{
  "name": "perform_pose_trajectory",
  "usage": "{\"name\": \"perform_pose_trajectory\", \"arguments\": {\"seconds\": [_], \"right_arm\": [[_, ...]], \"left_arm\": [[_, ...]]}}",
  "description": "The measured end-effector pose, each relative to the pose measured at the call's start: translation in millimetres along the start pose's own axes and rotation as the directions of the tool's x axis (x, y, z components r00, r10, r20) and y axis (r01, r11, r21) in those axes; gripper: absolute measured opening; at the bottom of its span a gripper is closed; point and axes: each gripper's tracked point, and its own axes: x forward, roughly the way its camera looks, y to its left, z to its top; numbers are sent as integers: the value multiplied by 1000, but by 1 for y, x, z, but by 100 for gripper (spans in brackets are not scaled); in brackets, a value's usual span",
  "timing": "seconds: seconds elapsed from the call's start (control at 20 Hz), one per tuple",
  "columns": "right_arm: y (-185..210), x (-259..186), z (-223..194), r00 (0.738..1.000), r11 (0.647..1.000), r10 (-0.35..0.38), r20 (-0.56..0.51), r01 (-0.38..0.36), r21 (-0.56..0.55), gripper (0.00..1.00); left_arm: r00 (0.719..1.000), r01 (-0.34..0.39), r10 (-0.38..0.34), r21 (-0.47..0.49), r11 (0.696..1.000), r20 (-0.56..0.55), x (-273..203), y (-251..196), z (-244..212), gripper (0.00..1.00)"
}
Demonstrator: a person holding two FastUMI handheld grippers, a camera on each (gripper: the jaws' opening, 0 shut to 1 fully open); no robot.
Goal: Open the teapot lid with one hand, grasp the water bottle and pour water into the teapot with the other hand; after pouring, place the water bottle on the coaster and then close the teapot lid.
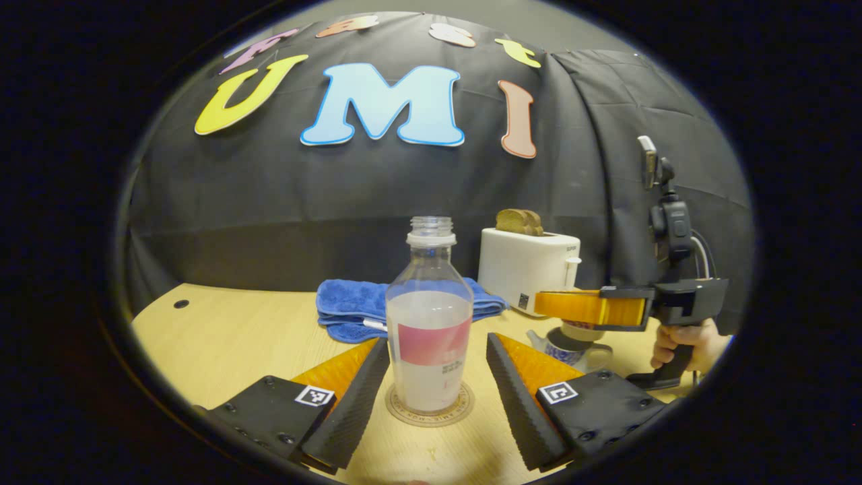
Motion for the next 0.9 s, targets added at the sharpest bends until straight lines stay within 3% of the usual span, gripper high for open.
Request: {"name": "perform_pose_trajectory", "arguments": {"seconds": [0.5,0.9], "right_arm": [[2,9,-10,1000,999,-19,13,20,-41,10],[-7,13,-16,997,993,-74,21,76,-92,11]], "left_arm": [[999,-16,21,-103,995,49,-62,-11,1,100],[998,-6,13,-117,993,64,-66,-8,1,100]]}}
